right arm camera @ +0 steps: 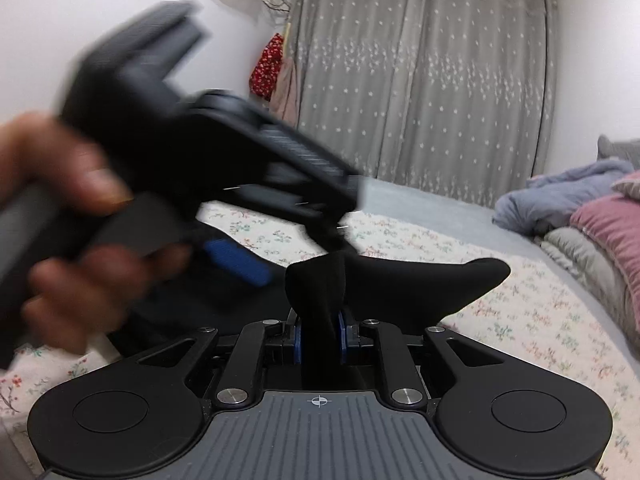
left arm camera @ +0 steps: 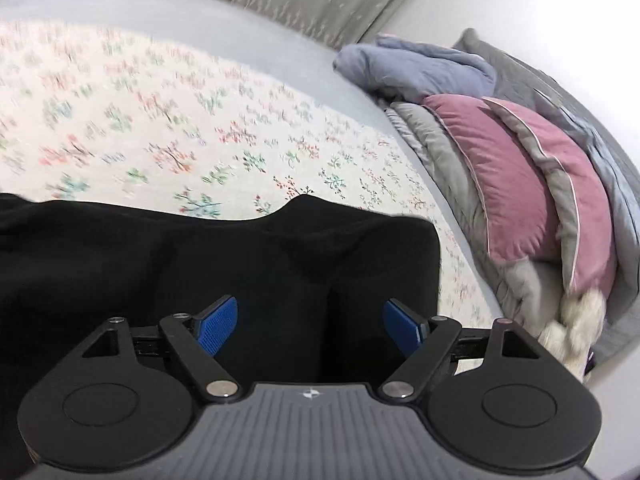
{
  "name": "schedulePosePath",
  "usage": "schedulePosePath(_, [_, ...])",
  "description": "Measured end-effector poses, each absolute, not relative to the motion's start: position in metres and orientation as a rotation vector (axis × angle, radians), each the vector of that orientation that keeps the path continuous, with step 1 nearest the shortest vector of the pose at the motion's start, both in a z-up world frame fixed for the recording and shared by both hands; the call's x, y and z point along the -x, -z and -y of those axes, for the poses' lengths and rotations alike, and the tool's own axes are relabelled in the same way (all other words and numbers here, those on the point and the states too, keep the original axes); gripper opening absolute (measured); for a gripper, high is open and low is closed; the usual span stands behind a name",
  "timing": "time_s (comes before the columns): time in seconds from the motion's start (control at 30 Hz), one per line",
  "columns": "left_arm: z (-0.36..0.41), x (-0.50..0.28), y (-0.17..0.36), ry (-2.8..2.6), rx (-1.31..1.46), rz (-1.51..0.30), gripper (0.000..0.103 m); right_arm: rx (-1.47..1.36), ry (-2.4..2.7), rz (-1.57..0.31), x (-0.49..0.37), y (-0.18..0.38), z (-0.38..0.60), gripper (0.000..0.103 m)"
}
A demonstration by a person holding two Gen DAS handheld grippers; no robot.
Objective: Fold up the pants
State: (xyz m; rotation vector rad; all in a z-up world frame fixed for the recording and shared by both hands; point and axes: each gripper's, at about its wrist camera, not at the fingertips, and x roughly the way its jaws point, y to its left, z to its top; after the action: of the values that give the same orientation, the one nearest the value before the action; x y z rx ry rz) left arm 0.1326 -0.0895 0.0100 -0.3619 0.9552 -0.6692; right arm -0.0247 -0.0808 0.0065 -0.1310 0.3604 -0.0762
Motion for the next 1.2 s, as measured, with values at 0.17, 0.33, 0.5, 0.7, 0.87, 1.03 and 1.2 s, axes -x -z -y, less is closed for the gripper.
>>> schedulePosePath(0.17, [0.118, -0.178, 0.029, 0.588, 0.477, -1.041, 0.091, 0.066, 0.073, -0.366, 0.029, -0.015, 0.096, 0.016])
schedulePosePath(0.33, [0.13, -0.196, 0.042, 0.549, 0.498, -1.035, 0.096, -0.04, 0.067, -0.367, 0.031, -0.021, 0.116, 0.016])
schedulePosePath(0.5, [0.135, -0.203, 0.022, 0.51, 0.338, -0.964, 0.095, -0.091, 0.057, -0.369, 0.032, -0.026, 0.126, 0.015])
schedulePosePath(0.7, [0.151, -0.206, 0.023, 0.475, 0.208, -0.988, 0.095, -0.12, 0.044, -0.375, 0.039, -0.024, 0.134, 0.015])
schedulePosePath(0.87, [0.169, -0.197, -0.019, 0.538, 0.185, -0.927, 0.095, -0.113, 0.049, -0.383, 0.043, -0.021, 0.134, 0.015])
schedulePosePath(1.03, [0.236, -0.154, -0.067, 0.783, -0.137, -0.851, 0.098, -0.111, 0.048, -0.387, 0.038, -0.024, 0.133, 0.015])
schedulePosePath(1.2, [0.316, -0.116, -0.047, 0.742, -0.639, -0.859, 0.098, -0.112, 0.05, -0.389, 0.036, -0.025, 0.134, 0.015])
